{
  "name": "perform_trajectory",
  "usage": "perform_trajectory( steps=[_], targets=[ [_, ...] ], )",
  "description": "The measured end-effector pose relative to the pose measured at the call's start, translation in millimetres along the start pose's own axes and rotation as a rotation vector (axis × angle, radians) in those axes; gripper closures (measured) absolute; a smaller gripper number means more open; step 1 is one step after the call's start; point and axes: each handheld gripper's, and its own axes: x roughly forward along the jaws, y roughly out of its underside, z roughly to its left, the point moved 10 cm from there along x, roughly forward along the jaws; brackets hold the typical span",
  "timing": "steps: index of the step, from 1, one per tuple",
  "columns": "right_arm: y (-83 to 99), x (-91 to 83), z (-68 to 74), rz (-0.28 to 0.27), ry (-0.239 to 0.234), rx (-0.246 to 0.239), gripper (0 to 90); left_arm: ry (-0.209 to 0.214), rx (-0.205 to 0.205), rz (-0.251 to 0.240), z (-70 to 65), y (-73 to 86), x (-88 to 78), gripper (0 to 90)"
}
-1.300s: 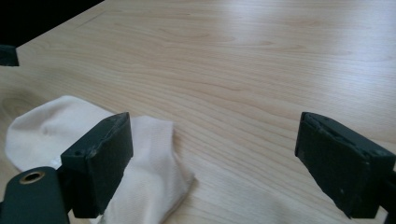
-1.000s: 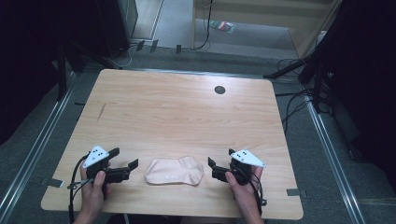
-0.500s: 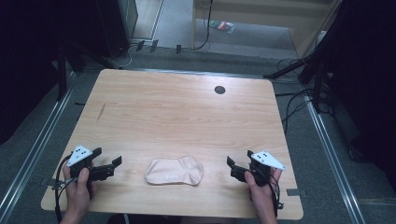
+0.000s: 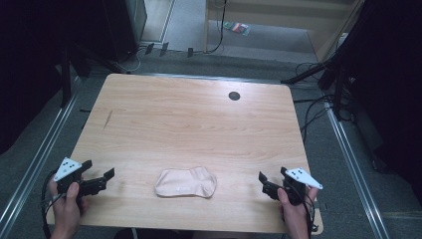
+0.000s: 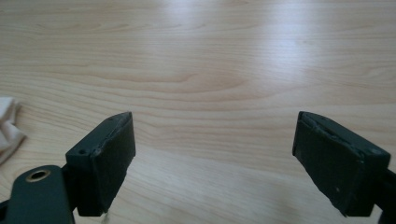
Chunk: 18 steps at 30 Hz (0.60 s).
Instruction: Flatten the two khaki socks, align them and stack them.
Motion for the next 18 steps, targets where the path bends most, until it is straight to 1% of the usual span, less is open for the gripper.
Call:
perform_trajectory(
  steps=[4, 5, 6, 7, 11, 14, 18],
  targets=[
    [4.7, -6.4, -14.9, 0.002, 0.026, 0.008, 13.0, -0.017, -0.005, 0.002, 11.4, 2.7, -6.0, 8.0],
    [5.8, -8.1, -17.9, 0.003, 0.031, 0.019, 13.1, -0.022, -0.005, 0.003, 13.8, 3.2, -7.3, 8.0],
    [6.2, -9.2, -21.0, 0.001, 0.035, 0.014, 13.0, -0.026, -0.004, 0.003, 17.0, 3.6, -8.9, 8.0],
    [7.0, -10.8, -23.8, 0.001, 0.038, 0.024, 13.1, -0.030, -0.008, -0.002, 20.4, 3.8, -10.7, 8.0],
    [10.3, -17.3, -34.0, 0.003, 0.055, 0.035, 13.1, -0.047, 0.003, -0.005, 33.5, 5.1, -17.1, 8.0],
    [13.3, -22.0, -41.1, 0.005, 0.067, 0.033, 13.1, -0.058, -0.012, -0.011, 44.8, 6.5, -22.0, 8.0],
    [16.7, -27.8, -51.2, 0.004, 0.079, 0.049, 13.1, -0.064, -0.036, -0.012, 53.0, 8.4, -26.3, 8.0]
  ],
)
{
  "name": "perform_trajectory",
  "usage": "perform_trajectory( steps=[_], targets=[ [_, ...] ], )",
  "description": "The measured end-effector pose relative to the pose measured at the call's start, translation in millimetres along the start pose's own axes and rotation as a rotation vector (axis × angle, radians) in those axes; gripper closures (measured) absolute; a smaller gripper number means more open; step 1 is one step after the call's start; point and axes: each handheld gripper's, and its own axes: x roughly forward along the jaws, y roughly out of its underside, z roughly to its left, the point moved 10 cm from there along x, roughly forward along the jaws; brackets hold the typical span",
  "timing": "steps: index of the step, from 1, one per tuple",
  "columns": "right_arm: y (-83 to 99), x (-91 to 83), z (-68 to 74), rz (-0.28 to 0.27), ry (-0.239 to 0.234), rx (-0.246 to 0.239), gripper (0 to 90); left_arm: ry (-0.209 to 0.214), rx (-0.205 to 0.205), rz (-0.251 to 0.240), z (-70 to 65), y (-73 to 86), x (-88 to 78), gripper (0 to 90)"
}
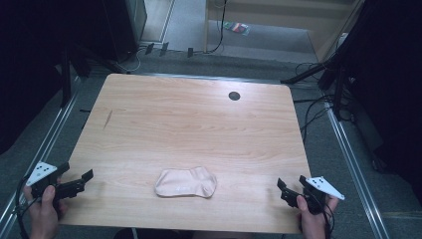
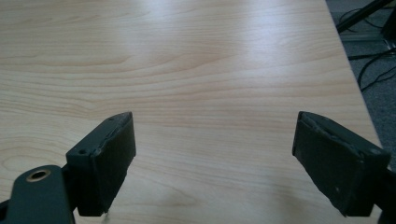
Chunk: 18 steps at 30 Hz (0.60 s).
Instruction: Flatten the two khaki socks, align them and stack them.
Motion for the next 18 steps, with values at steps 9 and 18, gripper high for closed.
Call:
perform_trajectory(
  steps=[9, 18],
  targets=[
    [6.9, -9.4, -18.7, 0.007, 0.022, 0.044, 13.3, 0.030, -0.011, -0.012, 0.7, 1.0, -0.2, 8.2],
    [3.0, -11.0, -16.0, -0.013, -0.003, 0.062, 13.4, 0.020, -0.005, 0.013, 0.4, 2.3, 3.8, 8.2]
  ],
)
